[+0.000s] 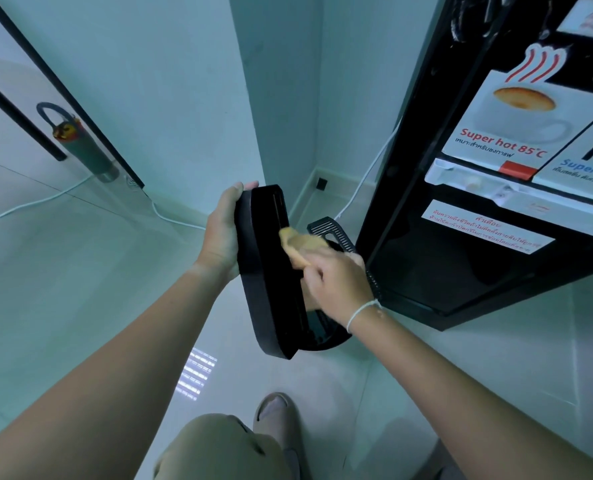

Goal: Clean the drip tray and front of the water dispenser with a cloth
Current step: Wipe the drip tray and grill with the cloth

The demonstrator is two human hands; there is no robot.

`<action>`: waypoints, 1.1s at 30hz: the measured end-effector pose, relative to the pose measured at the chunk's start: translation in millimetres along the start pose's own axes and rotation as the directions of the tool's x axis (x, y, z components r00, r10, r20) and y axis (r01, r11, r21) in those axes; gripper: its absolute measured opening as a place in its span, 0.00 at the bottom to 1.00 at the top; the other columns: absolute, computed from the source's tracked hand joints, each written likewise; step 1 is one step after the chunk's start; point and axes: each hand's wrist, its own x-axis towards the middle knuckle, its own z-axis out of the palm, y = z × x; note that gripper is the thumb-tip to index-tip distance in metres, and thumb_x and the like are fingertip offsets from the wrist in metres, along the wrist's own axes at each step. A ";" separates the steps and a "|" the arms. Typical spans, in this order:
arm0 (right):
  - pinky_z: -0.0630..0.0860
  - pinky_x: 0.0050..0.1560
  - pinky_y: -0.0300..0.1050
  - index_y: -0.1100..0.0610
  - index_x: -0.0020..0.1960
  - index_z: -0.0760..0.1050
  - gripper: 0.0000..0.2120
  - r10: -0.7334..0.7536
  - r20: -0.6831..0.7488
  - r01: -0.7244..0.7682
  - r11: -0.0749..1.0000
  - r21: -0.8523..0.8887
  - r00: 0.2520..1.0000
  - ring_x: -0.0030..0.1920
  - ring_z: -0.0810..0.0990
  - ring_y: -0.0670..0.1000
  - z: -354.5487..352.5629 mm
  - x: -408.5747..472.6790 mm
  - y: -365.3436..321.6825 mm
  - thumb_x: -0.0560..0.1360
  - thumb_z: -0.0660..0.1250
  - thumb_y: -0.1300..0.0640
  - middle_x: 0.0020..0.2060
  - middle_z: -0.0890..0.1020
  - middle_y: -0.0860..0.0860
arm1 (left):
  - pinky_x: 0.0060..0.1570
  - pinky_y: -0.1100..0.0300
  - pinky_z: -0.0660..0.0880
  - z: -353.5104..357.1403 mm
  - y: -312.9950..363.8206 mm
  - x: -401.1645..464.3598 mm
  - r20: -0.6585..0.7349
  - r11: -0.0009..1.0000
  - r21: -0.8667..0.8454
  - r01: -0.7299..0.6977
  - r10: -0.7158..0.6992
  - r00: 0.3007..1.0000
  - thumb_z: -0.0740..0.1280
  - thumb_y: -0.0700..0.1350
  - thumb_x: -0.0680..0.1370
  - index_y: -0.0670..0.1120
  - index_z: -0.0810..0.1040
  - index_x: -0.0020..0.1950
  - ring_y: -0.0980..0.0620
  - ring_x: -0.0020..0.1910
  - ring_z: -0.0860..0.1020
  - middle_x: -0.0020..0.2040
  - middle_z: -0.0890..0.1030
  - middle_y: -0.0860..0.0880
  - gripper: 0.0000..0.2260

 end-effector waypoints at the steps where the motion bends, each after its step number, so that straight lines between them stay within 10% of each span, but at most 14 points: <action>1: 0.59 0.61 0.49 0.50 0.57 0.77 0.17 -0.005 0.053 0.009 0.997 -0.078 0.999 0.49 0.77 0.56 4.5 -9.8 4.8 0.73 0.56 0.60 0.47 0.81 0.50 | 0.53 0.53 0.77 0.7 1.5 1.1 0.000 0.999 0.030 -0.013 0.013 1.000 0.64 0.57 0.73 0.52 0.84 0.45 0.51 0.42 0.81 0.43 0.83 0.48 0.13; 6: 0.54 0.64 0.51 0.45 0.62 0.72 0.20 -0.004 0.115 0.027 0.980 -0.196 0.993 0.47 0.75 0.55 15.7 -24.0 4.9 0.72 0.55 0.58 0.40 0.74 0.48 | 0.37 0.64 0.78 3.5 -0.6 0.5 0.081 0.994 0.109 -0.024 0.015 0.997 0.67 0.59 0.64 0.55 0.85 0.38 0.55 0.34 0.81 0.35 0.83 0.53 0.12; 11: 0.55 0.63 0.55 0.48 0.57 0.75 0.16 -0.013 -0.011 0.009 0.968 -0.250 1.000 0.48 0.75 0.56 9.8 -0.4 -5.8 0.73 0.57 0.59 0.44 0.79 0.50 | 0.47 0.57 0.76 -2.1 -7.8 5.2 0.027 0.998 0.053 0.022 -0.023 0.999 0.65 0.57 0.73 0.51 0.82 0.40 0.52 0.38 0.80 0.40 0.81 0.49 0.12; 20: 0.53 0.63 0.52 0.46 0.62 0.71 0.17 -0.006 0.084 0.035 0.936 -0.350 0.996 0.49 0.74 0.55 11.7 -8.0 3.8 0.75 0.55 0.56 0.48 0.76 0.50 | 0.51 0.52 0.74 12.0 -4.5 9.4 -0.026 0.990 0.126 0.063 -0.060 0.998 0.72 0.60 0.57 0.51 0.84 0.37 0.48 0.40 0.78 0.38 0.81 0.49 0.16; 27: 0.57 0.59 0.52 0.46 0.61 0.73 0.18 -0.032 -0.040 0.020 0.964 -0.264 0.999 0.49 0.76 0.56 -8.0 20.3 -1.8 0.74 0.56 0.59 0.49 0.79 0.49 | 0.57 0.50 0.73 10.8 -11.0 10.3 0.041 0.996 0.044 0.080 -0.082 0.996 0.69 0.59 0.65 0.46 0.80 0.47 0.46 0.47 0.77 0.46 0.79 0.44 0.19; 33: 0.55 0.62 0.52 0.45 0.60 0.73 0.18 -0.027 0.165 0.081 0.941 -0.330 0.986 0.48 0.76 0.56 17.0 -19.3 17.4 0.73 0.57 0.58 0.46 0.77 0.50 | 0.50 0.55 0.73 4.6 -5.2 13.3 -0.061 0.998 -0.059 0.009 -0.013 0.998 0.62 0.53 0.77 0.48 0.78 0.45 0.50 0.41 0.76 0.42 0.77 0.48 0.10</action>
